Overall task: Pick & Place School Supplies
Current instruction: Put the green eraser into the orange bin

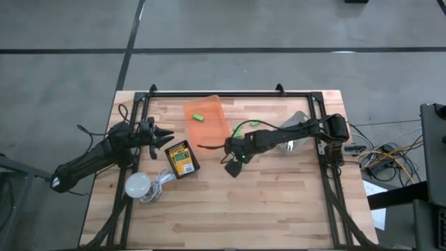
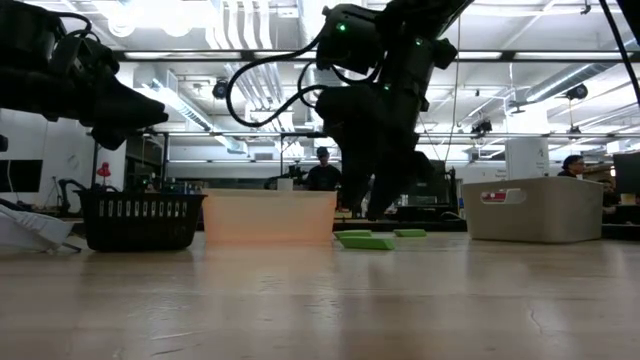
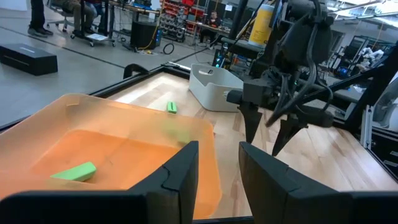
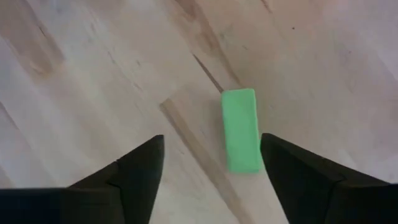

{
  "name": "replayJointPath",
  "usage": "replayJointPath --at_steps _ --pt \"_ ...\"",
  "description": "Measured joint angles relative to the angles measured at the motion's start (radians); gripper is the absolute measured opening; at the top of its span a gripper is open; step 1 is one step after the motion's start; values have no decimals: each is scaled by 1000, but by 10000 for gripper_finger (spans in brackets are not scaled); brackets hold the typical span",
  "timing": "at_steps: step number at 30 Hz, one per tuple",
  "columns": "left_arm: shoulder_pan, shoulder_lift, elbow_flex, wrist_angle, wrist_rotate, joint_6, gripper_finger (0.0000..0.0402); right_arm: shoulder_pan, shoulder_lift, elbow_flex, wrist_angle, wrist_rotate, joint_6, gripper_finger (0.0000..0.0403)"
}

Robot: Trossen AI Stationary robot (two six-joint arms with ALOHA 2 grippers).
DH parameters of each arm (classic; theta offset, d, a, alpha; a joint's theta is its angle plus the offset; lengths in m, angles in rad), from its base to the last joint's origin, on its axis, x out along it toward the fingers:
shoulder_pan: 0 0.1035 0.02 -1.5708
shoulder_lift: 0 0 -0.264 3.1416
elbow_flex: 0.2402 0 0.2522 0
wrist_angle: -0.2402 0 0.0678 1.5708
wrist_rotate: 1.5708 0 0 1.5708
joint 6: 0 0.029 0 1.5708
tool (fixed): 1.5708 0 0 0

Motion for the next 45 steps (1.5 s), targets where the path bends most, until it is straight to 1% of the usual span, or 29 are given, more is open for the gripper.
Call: replayJointPath --at_steps 5,7,10,21,31,34,37,45 --pt "0 0 0 0 0 0 119 0 0 -7 -2 8 -64 286" --pt "0 0 0 0 0 0 119 1 3 -8 1 50 -102 287" --pt "0 0 0 0 0 0 119 0 13 -9 3 75 -117 284" --pt "0 0 0 0 0 0 119 1 55 -11 22 73 -143 268" --pt "0 1 0 0 -1 0 119 7 89 -7 28 73 -146 263" --pt "0 2 0 0 0 0 119 7 88 -7 18 72 -164 254" --pt "0 2 0 0 0 0 119 7 88 -7 1 73 -171 237" --pt "0 2 0 0 0 0 119 6 89 -7 -15 93 -192 167"
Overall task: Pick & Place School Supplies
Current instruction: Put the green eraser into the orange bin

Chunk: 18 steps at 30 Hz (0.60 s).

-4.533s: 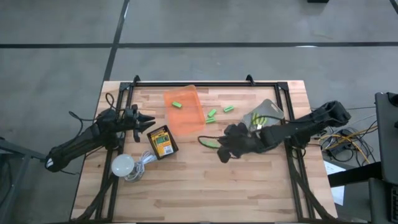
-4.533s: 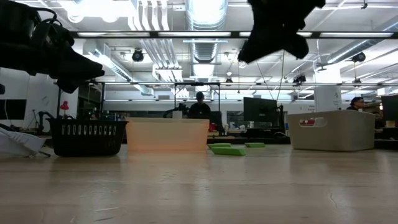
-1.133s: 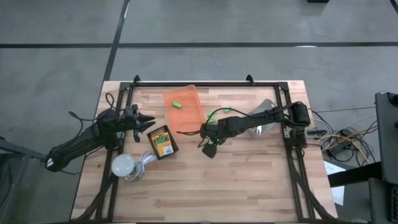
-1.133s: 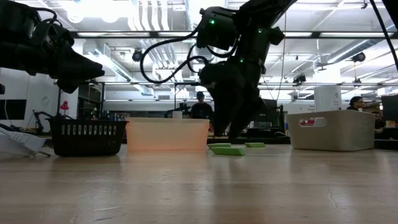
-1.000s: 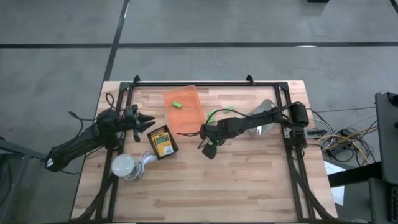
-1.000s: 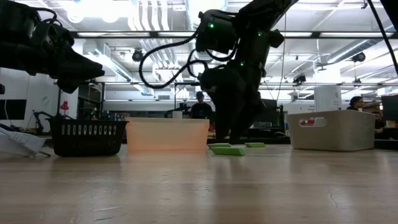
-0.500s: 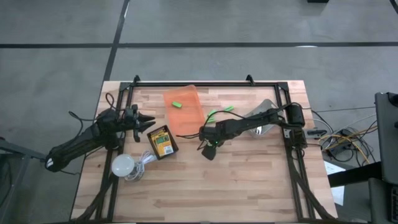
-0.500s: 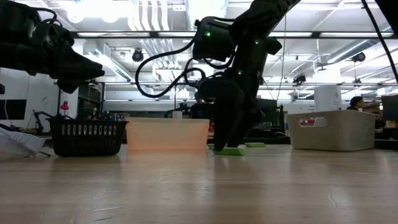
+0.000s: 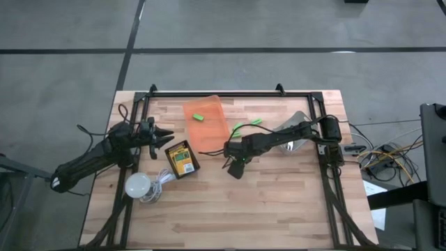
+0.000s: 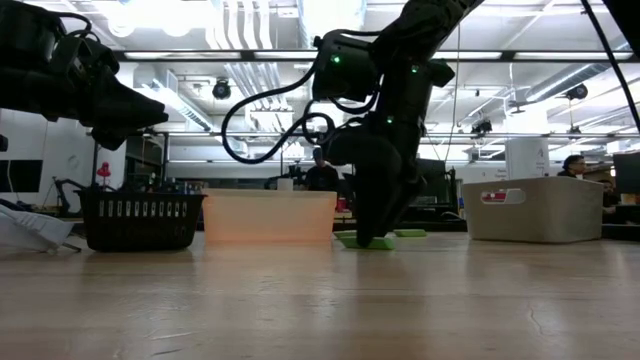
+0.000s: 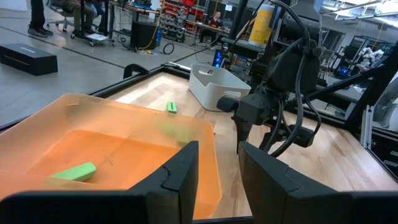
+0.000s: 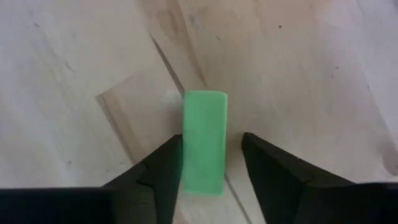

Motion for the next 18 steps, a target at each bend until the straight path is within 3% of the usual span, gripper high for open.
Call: replayJointPath --at_steps 10,18 --pt "0 0 0 0 0 0 119 0 -5 4 -17 35 8 69" --pt "0 0 0 0 0 0 119 -13 -87 35 -97 32 1 77"
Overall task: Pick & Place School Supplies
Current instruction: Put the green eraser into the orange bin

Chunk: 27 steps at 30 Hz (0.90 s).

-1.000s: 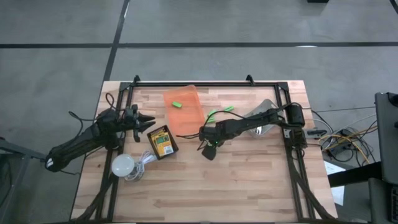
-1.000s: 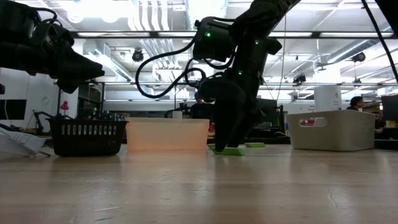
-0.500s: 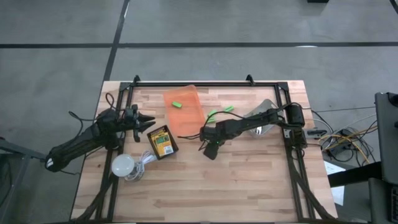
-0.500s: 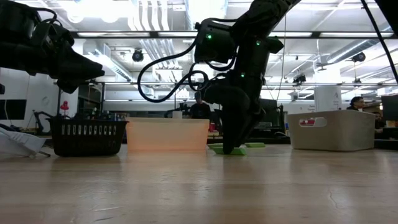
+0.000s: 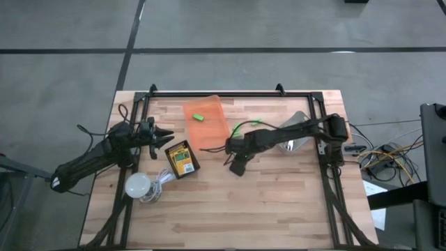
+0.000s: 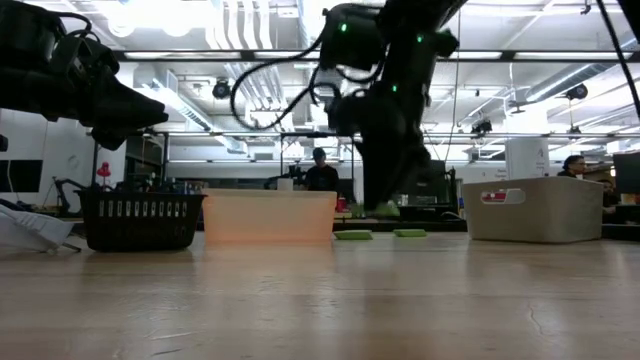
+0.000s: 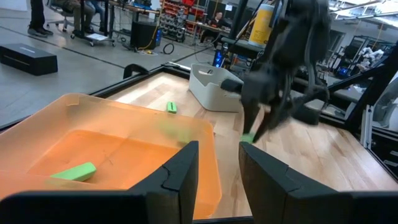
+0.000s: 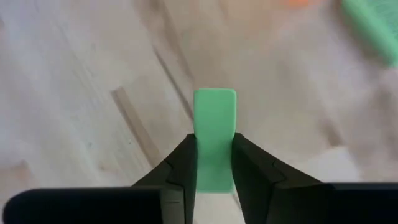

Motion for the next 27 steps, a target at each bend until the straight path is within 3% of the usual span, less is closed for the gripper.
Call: replayJointPath --at_steps 8,15,22,27 --pt "0 1 0 0 0 0 119 -31 -127 33 11 3 0 77" --pt "0 1 0 0 0 0 119 -116 -152 105 55 15 2 89" --pt "0 1 0 1 0 0 119 -244 -137 163 149 -190 2 99" --pt "0 2 0 1 0 0 119 -307 -138 163 242 -263 0 101"
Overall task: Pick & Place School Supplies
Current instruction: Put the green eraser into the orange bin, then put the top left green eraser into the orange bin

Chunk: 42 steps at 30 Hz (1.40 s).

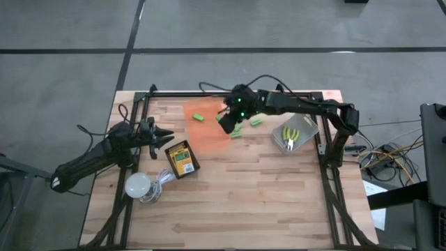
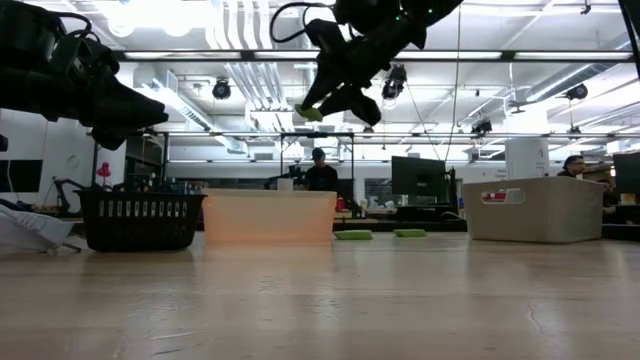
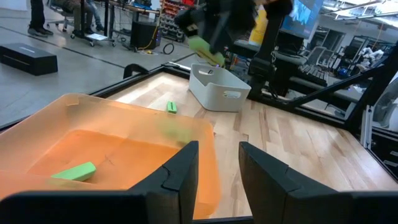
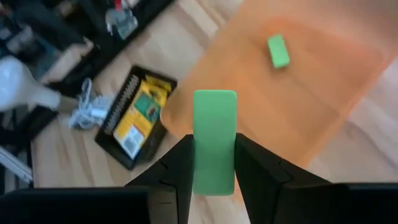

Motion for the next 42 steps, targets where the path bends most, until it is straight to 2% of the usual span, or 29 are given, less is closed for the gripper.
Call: replayJointPath --at_steps 8,15,19,26,32,42 --pt "0 0 0 0 0 0 119 -57 60 0 129 -6 -2 107" --pt "0 3 0 1 0 0 119 -86 174 -1 227 -105 -5 113" --pt "0 4 0 1 0 0 119 -87 251 3 264 -109 -5 110" --pt "0 3 0 1 0 0 119 -88 363 56 234 -83 -59 108" --pt "0 4 0 2 0 0 119 -79 356 88 203 27 -183 119" --pt "0 4 0 2 0 0 119 -79 356 102 180 33 -208 130"
